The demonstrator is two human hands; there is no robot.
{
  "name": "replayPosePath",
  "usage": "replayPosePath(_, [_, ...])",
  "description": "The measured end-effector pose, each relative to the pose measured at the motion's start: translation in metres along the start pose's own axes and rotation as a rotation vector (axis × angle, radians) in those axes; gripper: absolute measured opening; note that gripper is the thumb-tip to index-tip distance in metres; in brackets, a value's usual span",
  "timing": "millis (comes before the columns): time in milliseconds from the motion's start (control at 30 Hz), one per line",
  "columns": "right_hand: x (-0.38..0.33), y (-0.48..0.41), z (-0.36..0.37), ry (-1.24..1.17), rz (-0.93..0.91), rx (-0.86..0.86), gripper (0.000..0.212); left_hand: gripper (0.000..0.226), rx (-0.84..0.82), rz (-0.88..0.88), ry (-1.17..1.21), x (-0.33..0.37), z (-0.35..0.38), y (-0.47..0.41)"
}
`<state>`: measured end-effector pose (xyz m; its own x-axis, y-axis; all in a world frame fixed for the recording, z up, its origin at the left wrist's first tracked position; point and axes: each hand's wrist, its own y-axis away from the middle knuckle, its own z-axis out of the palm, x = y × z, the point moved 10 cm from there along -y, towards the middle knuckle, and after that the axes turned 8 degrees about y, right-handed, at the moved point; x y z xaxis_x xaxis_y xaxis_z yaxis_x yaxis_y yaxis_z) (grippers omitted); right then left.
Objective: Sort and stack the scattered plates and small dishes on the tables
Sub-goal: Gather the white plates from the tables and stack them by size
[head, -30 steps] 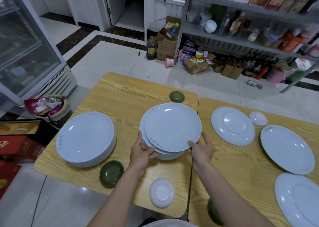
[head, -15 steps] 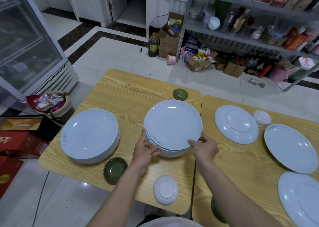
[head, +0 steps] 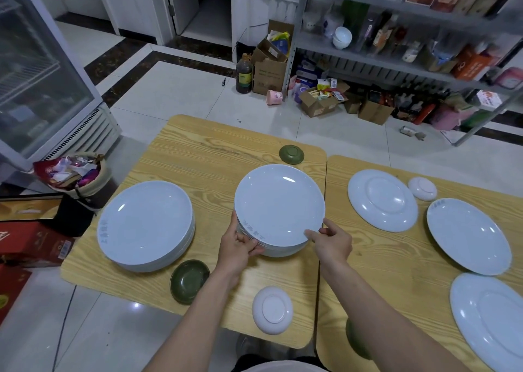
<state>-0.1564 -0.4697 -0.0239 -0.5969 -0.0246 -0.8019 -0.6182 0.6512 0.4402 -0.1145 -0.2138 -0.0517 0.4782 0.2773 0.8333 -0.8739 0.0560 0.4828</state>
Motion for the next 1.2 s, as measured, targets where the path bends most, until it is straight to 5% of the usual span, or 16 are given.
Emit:
replayPosePath(267, [-0.014, 0.000, -0.012, 0.154, -0.095, -0.220, 0.050, 0.047, 0.185, 0.237, -0.350, 0.045, -0.006, 0.010])
replayPosePath(467, [-0.046, 0.023, -0.035, 0.883, -0.562, -0.441, 0.075, 0.038, -0.093, 0.477, -0.854, 0.075, 0.086, 0.035])
replayPosePath(700, [-0.039, 0.032, -0.167, 1.421, -0.700, -0.127, 0.077, 0.058, -0.411, 0.724, -1.467, 0.042, 0.240, 0.105])
replayPosePath(1200, [0.056, 0.068, -0.529, 1.348, -0.414, 0.304, 0.080, 0.057, -0.712, 1.153, -1.444, -0.078, 0.534, 0.330])
